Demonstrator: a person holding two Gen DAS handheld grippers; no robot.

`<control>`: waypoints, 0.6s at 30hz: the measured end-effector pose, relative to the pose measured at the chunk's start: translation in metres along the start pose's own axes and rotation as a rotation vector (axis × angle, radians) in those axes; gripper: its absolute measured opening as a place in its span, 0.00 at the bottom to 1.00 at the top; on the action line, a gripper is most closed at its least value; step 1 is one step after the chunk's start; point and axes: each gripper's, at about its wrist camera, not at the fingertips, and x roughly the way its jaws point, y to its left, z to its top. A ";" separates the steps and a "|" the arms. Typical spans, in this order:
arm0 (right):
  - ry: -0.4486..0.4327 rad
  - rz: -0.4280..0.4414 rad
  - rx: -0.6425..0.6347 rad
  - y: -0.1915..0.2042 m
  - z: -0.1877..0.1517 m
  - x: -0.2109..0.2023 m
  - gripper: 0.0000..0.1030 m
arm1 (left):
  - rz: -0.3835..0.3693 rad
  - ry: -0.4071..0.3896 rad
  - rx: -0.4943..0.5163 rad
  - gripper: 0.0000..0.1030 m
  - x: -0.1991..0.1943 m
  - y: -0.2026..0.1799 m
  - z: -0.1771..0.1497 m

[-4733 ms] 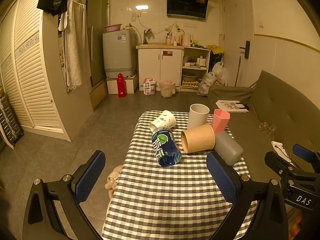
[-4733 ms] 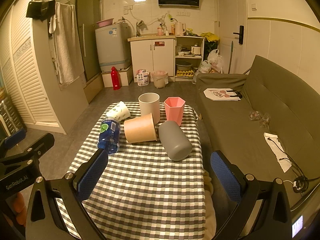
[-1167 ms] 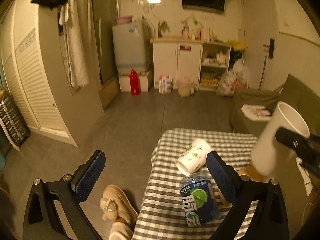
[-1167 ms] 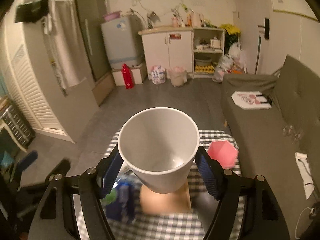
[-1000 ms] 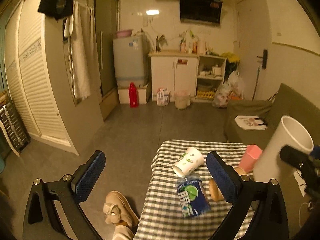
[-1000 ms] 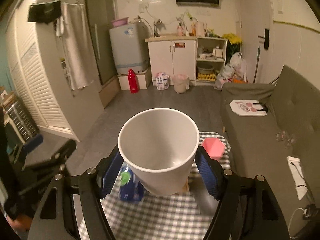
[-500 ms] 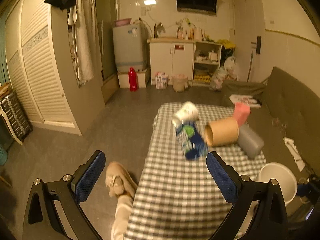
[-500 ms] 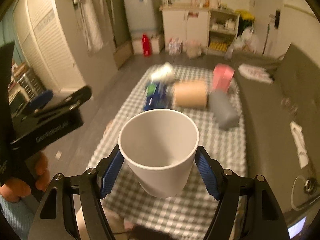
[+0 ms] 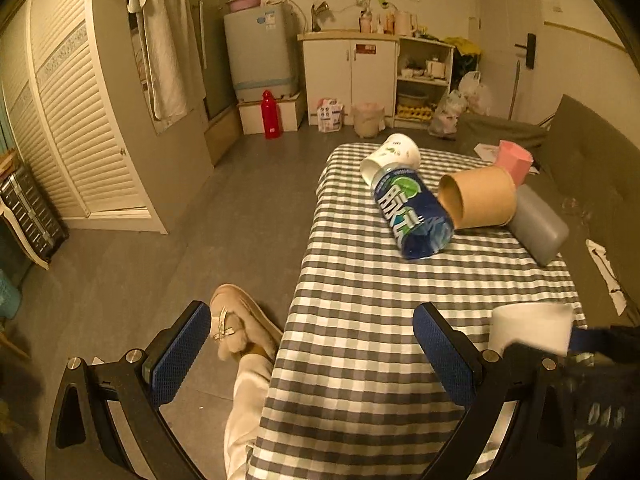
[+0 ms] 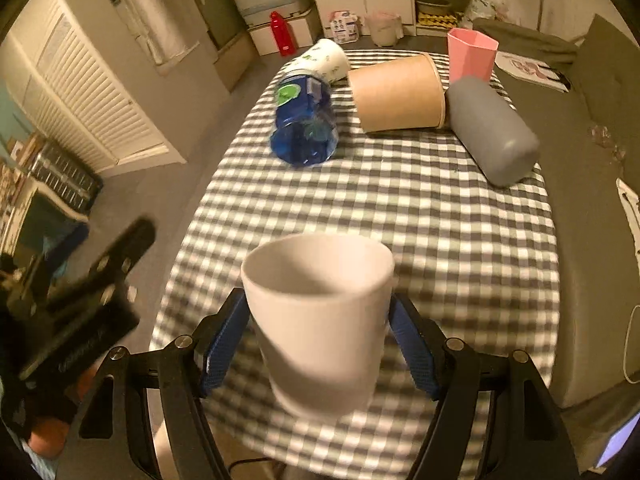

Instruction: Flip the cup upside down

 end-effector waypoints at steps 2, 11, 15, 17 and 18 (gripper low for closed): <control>-0.001 0.004 0.024 -0.005 0.008 0.013 0.69 | 0.008 0.014 0.005 1.00 0.006 -0.001 -0.001; -0.070 -0.008 0.031 -0.018 0.023 0.033 0.69 | 0.011 0.055 0.008 1.00 0.007 -0.009 -0.008; -0.150 -0.037 0.007 -0.020 0.023 0.011 0.85 | -0.009 0.043 0.004 1.00 -0.007 -0.020 -0.004; -0.195 -0.026 0.014 -0.026 0.023 -0.009 0.85 | -0.022 0.029 0.000 1.00 -0.017 -0.025 -0.002; -0.211 -0.030 0.018 -0.029 0.023 -0.018 0.87 | -0.032 0.021 -0.001 1.00 -0.022 -0.029 -0.001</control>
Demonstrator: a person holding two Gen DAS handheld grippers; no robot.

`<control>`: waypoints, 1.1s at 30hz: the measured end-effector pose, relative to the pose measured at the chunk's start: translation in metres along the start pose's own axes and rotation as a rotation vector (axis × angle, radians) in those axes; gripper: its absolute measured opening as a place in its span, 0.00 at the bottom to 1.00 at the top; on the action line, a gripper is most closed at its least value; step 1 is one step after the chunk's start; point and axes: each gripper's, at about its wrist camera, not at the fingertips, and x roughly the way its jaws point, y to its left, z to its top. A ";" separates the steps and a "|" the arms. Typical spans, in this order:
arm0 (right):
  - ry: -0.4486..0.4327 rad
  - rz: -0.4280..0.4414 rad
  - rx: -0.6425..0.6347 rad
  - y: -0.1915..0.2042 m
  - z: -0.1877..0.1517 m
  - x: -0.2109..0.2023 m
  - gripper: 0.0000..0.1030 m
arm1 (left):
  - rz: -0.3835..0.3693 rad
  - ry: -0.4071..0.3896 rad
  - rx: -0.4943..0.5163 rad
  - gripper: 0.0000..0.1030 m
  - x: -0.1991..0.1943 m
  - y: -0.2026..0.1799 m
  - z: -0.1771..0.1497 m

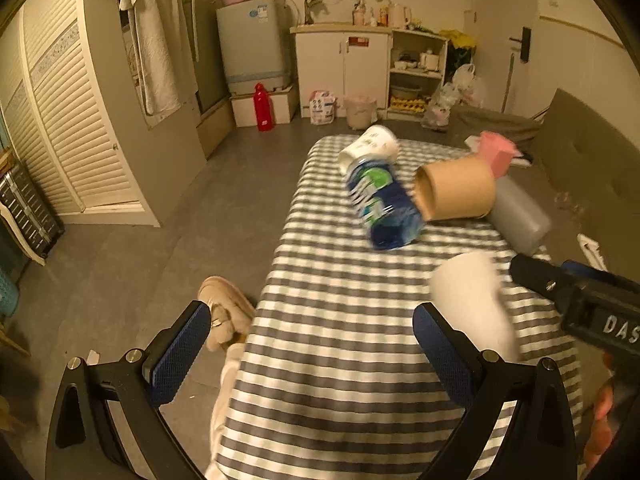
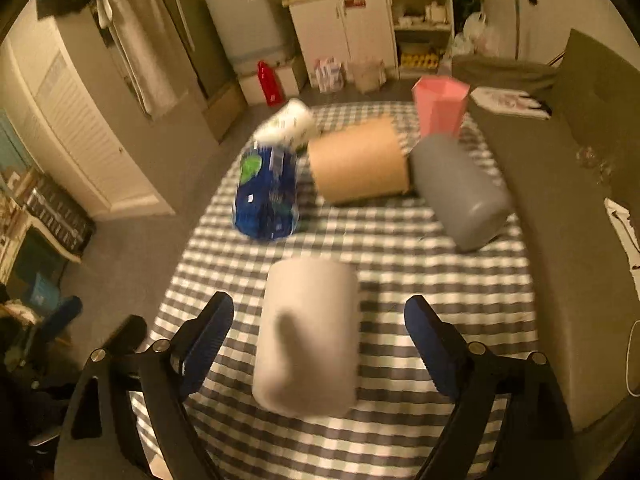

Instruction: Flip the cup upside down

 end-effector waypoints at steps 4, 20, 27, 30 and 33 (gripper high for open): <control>-0.099 -0.046 0.016 -0.022 0.001 -0.041 0.88 | -0.050 -0.017 0.016 1.00 -0.016 -0.024 0.001; -0.122 -0.111 0.148 -0.102 -0.039 -0.061 0.88 | -0.124 0.103 0.002 0.99 0.041 -0.096 -0.041; -0.071 -0.094 0.176 -0.111 -0.032 -0.036 0.88 | -0.173 0.128 0.015 0.71 0.059 -0.097 -0.044; -0.063 -0.087 0.162 -0.105 -0.027 -0.029 0.88 | -0.189 0.142 0.013 0.71 0.058 -0.093 -0.042; -0.059 -0.083 0.139 -0.098 -0.024 -0.024 0.88 | -0.190 0.146 0.013 0.71 0.051 -0.089 -0.036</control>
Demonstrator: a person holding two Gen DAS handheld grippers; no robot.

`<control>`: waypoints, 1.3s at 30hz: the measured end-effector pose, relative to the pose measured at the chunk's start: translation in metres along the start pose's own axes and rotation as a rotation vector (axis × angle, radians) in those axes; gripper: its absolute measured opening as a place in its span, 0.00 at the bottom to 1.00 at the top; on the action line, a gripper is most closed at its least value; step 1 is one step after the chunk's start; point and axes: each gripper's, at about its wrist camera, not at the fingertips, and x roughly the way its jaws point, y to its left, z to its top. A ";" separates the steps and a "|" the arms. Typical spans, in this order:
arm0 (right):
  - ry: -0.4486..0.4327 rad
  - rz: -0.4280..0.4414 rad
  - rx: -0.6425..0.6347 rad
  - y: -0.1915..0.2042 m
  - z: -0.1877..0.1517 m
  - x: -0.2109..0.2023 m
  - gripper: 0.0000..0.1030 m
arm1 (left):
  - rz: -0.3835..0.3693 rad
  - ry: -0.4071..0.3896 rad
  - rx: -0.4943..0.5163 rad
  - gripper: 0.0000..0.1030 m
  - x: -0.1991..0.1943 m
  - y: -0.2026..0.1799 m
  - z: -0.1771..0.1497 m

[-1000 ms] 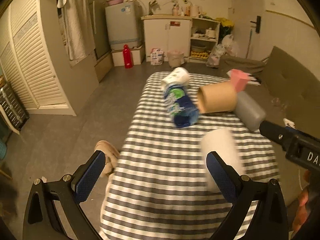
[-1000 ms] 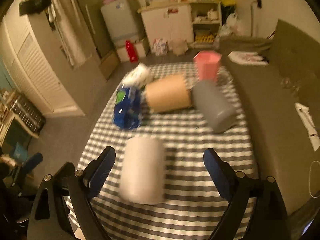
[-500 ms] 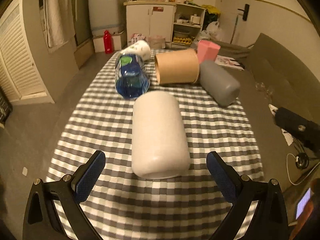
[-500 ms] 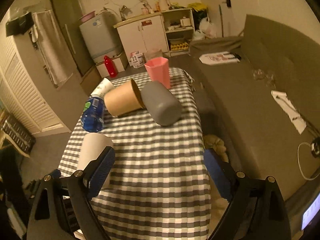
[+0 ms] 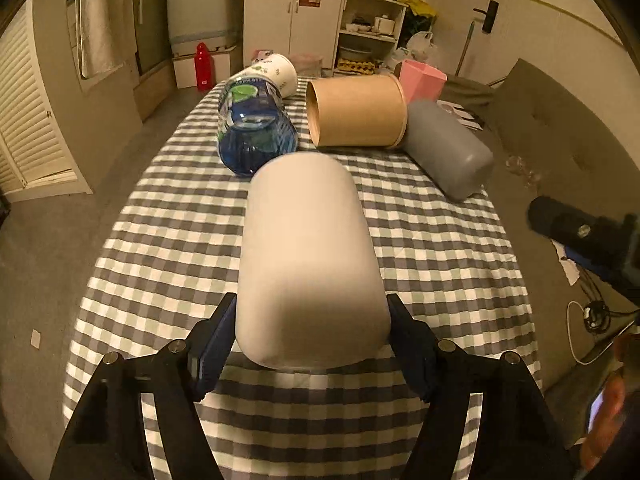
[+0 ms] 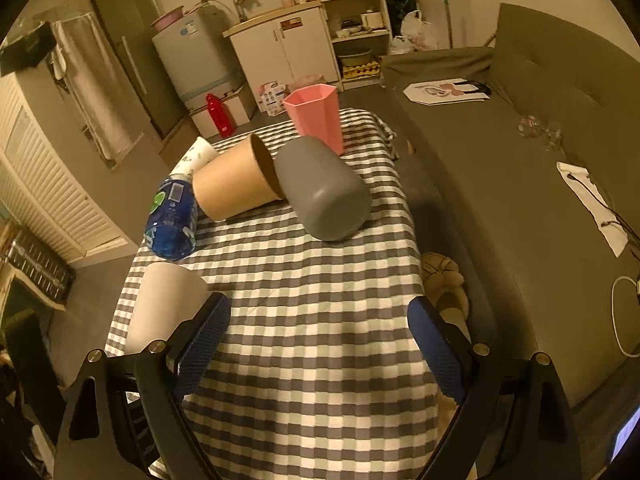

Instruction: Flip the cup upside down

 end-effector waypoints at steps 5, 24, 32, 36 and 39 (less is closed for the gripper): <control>-0.003 0.015 -0.005 0.005 0.000 -0.001 0.88 | 0.020 -0.016 0.051 0.71 -0.027 0.000 0.015; -0.016 0.020 0.013 0.004 -0.001 -0.012 0.88 | 0.008 -0.045 0.070 0.72 -0.039 0.004 0.007; 0.008 0.022 -0.005 0.015 -0.005 -0.006 0.88 | 0.007 -0.062 0.092 0.70 -0.027 0.002 0.003; 0.008 0.010 -0.010 0.016 -0.005 -0.006 0.88 | 0.003 -0.087 0.091 0.70 -0.025 -0.001 0.011; 0.009 0.001 -0.011 0.016 -0.004 -0.006 0.88 | -0.004 -0.111 0.072 0.70 -0.024 0.000 0.017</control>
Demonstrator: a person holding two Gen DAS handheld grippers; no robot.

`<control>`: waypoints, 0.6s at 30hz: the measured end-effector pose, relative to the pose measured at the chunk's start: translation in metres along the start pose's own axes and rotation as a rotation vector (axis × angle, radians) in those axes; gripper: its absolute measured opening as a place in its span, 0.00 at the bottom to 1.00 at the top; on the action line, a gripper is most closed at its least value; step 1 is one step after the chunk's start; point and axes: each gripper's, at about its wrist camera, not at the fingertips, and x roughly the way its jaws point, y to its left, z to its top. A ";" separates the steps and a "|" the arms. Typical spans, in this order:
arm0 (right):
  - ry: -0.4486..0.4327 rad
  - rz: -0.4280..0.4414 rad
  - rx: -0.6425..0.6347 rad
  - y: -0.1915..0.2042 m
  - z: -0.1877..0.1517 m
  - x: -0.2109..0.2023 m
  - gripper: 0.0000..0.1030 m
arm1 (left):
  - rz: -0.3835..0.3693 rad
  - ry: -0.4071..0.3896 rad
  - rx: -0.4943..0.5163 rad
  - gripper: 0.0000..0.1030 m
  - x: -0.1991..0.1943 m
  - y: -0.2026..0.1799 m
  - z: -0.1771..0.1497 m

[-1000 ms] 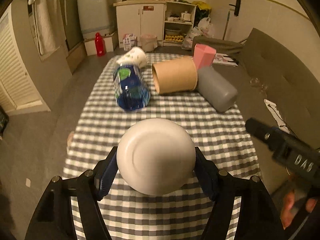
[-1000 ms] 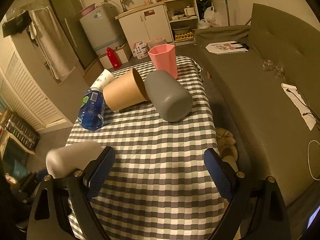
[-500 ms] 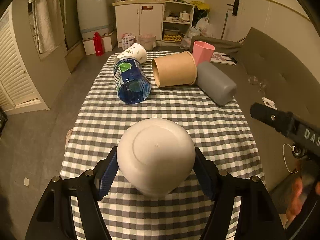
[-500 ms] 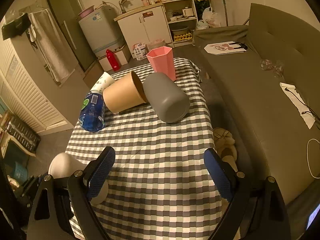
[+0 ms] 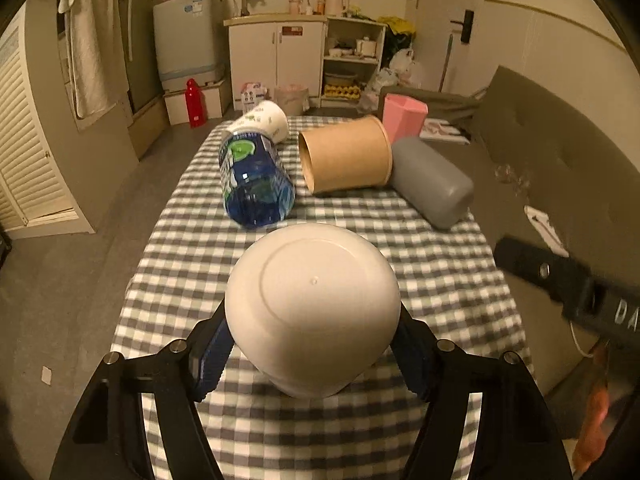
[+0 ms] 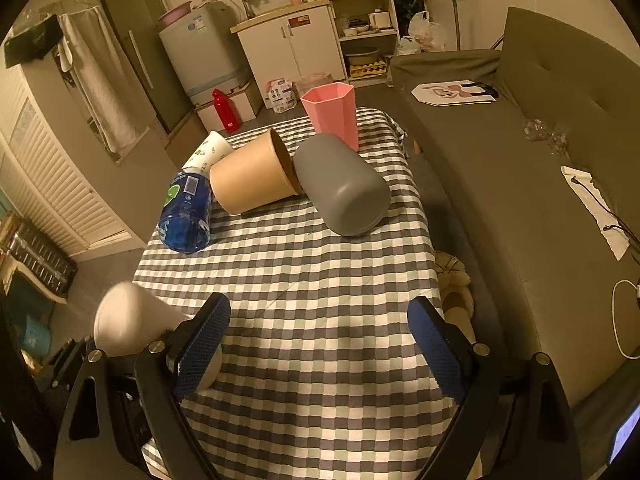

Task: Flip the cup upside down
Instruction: 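Lower the inverted white cup onto the cloth with the left gripper and release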

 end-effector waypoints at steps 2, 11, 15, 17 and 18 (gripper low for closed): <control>0.001 -0.005 -0.004 0.000 0.001 0.000 0.88 | 0.002 0.005 0.000 0.70 0.004 0.001 0.002; 0.002 -0.016 -0.020 0.007 0.001 -0.002 0.88 | 0.000 -0.003 0.013 0.84 0.004 0.003 0.000; -0.019 -0.020 -0.036 0.013 0.004 -0.012 0.88 | 0.006 -0.047 0.010 0.88 -0.012 0.006 0.006; -0.037 -0.021 -0.045 0.016 0.007 -0.021 0.88 | 0.013 -0.067 0.018 0.88 -0.023 0.007 0.010; -0.047 -0.022 -0.050 0.018 0.008 -0.026 0.88 | 0.015 -0.080 0.021 0.88 -0.029 0.007 0.011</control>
